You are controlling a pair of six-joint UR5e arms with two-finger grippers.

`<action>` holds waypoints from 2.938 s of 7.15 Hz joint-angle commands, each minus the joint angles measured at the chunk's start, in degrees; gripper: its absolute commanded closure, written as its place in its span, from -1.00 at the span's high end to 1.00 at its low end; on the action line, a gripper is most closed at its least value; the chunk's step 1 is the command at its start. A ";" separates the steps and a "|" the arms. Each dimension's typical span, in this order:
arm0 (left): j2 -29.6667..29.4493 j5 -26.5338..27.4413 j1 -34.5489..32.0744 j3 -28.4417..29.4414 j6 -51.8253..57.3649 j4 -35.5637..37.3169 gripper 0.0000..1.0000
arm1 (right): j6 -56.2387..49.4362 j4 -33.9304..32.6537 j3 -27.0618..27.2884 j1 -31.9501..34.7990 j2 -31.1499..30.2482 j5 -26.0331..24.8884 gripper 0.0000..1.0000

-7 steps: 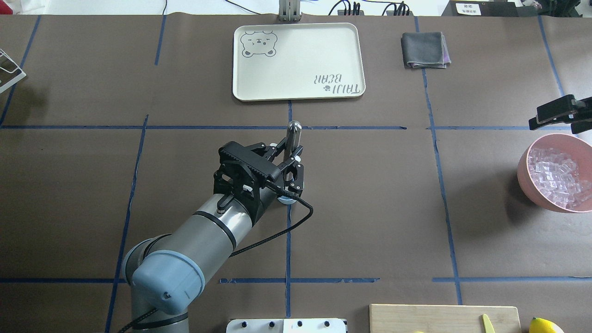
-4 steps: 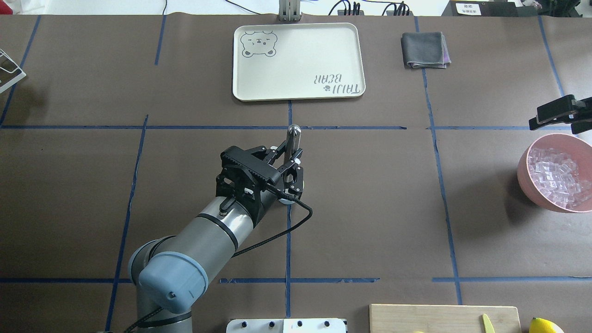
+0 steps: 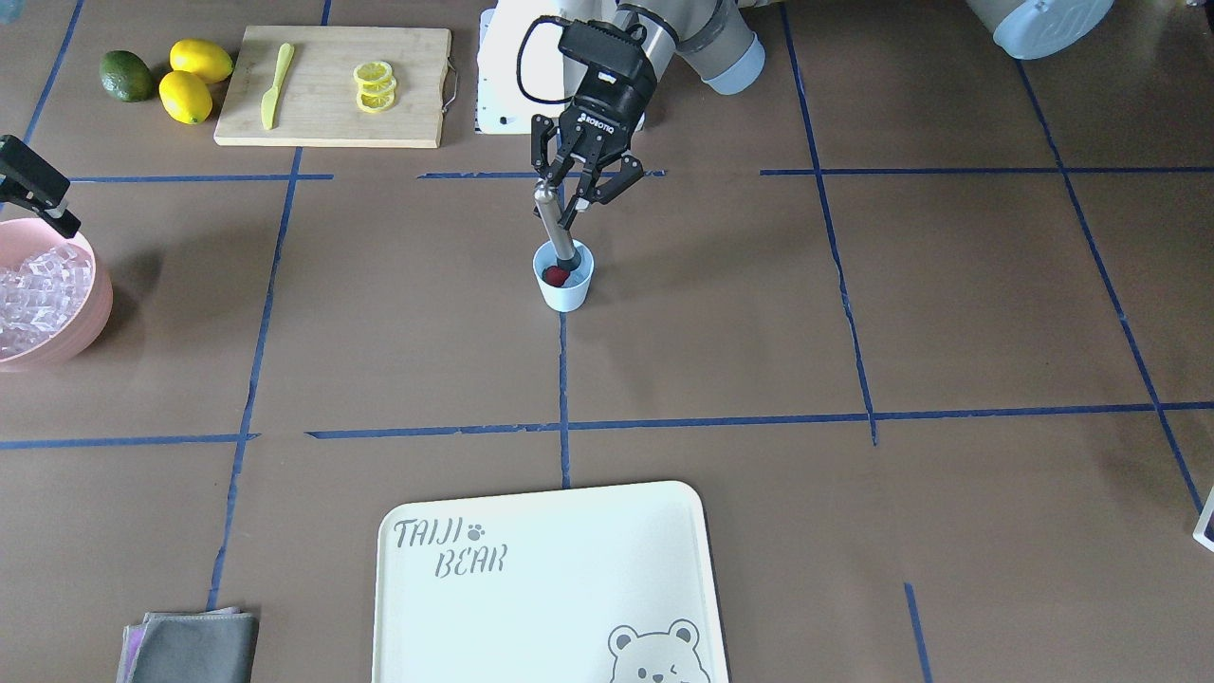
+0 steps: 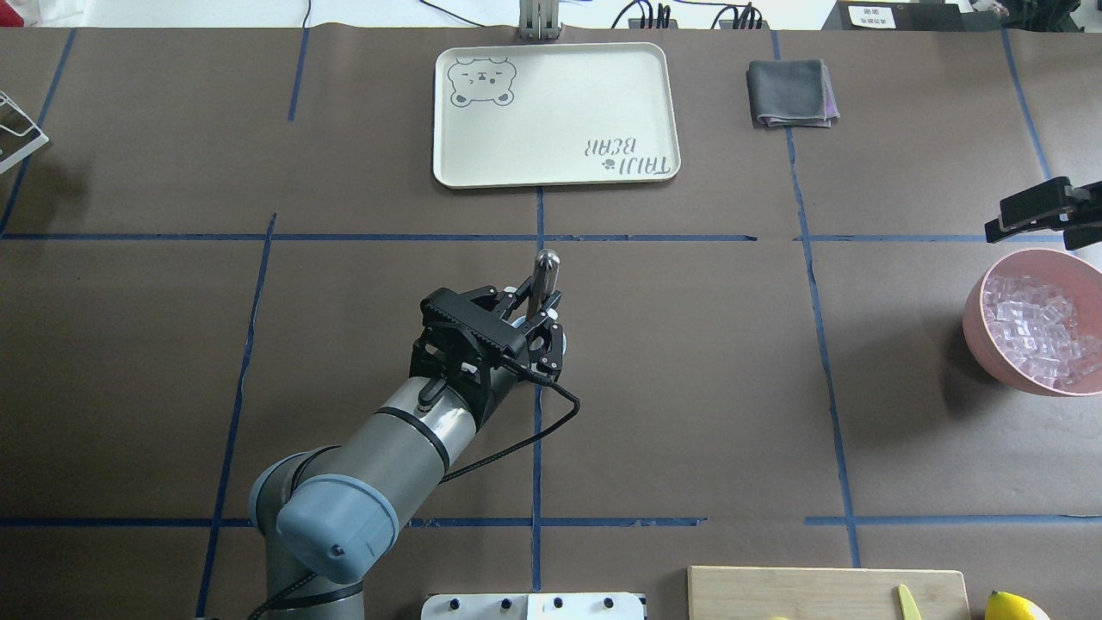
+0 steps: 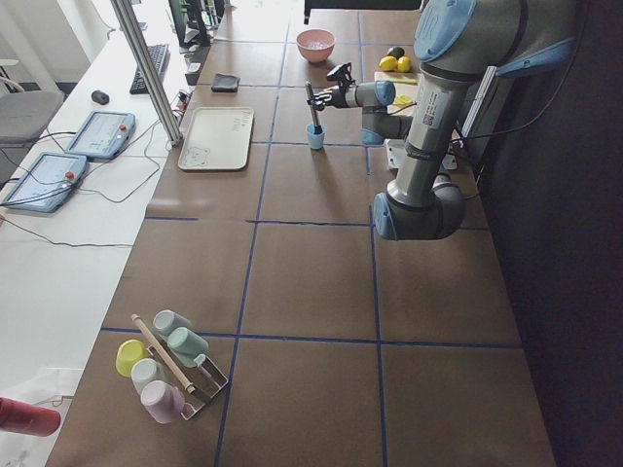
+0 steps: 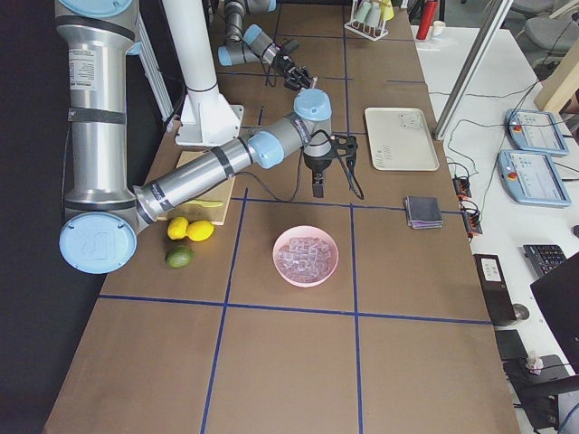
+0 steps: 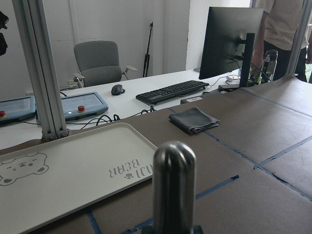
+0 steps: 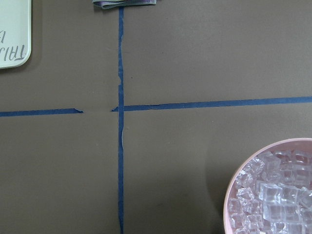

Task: Mash ice and strawberries in cup
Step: 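Press the muddler down into the cup with the left gripper, then lift the muddler out of the cup and carry it back with the left gripper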

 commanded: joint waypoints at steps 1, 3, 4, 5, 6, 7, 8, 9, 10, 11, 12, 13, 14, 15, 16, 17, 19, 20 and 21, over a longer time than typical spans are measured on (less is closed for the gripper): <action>-0.01 0.00 0.05 1.44 0.07 -1.49 -1.00 | 0.00 0.00 -0.04 0.00 -0.06 0.00 1.00; -0.01 0.00 0.05 1.44 0.07 -1.49 -1.00 | 0.00 0.00 -0.13 -0.09 0.03 0.00 1.00; -0.01 0.00 0.05 1.35 0.07 -1.49 -1.00 | 0.00 0.00 -0.22 -0.09 0.12 0.00 1.00; -0.10 -0.09 0.05 0.39 0.24 -1.40 -1.00 | 0.00 0.00 -0.22 -0.09 0.12 0.00 1.00; -0.45 0.00 -0.04 -1.97 0.25 -0.62 -1.00 | 0.00 0.00 -0.30 -0.09 0.12 0.00 1.00; -0.54 0.00 -0.30 -5.21 2.51 1.22 -1.00 | 0.00 0.00 -0.22 -0.09 0.03 0.00 1.00; -0.45 0.78 -0.56 -12.38 2.70 11.24 -1.00 | 0.00 0.00 -0.22 0.00 -0.06 0.00 1.00; -0.28 0.44 -2.22 -16.88 2.79 17.61 -1.00 | 0.00 0.00 -0.13 0.09 -0.14 0.00 1.00; 0.16 0.00 -3.72 -16.93 2.88 18.89 -1.00 | -0.35 -0.09 -0.13 0.70 -0.67 0.09 1.00; 1.38 -0.61 -5.38 -17.10 2.88 24.04 -1.00 | -4.53 -0.18 -0.30 2.36 -1.80 0.09 1.00; 2.26 -2.44 -8.01 -17.19 2.71 28.44 -1.00 | -8.92 -0.44 -1.35 4.46 -2.60 0.17 1.00; 5.40 -8.03 -11.87 -17.19 2.01 28.74 -1.00 | -12.01 -0.96 -1.62 5.70 -3.56 0.44 1.00; 9.61 -18.09 -18.43 -17.19 2.00 28.83 -1.00 | -13.00 -0.97 -1.62 6.58 -4.36 0.53 1.00; 14.27 -27.94 -25.02 -17.19 2.00 29.01 -1.00 | -13.53 -0.97 -1.62 7.20 -4.80 0.53 1.00; 19.53 -37.69 -31.44 -17.11 2.00 29.18 -1.00 | -16.76 -1.05 -1.71 8.60 -6.11 0.53 1.00; 25.24 -46.49 -36.03 -17.11 2.00 29.19 -1.00 | -18.35 -1.40 -1.97 9.31 -6.82 0.61 1.00; 30.74 -65.20 -45.60 -16.85 2.09 42.37 -1.00 | -20.55 -1.41 -3.12 10.54 -7.70 1.14 1.00; 30.92 -69.57 -50.18 -16.32 2.53 46.89 -0.98 | -21.35 -0.97 -2.86 10.72 -8.40 2.10 1.00; 30.75 -75.00 -52.23 -14.14 2.71 50.16 -0.87 | -21.36 -1.23 -3.12 10.98 -8.49 2.20 1.00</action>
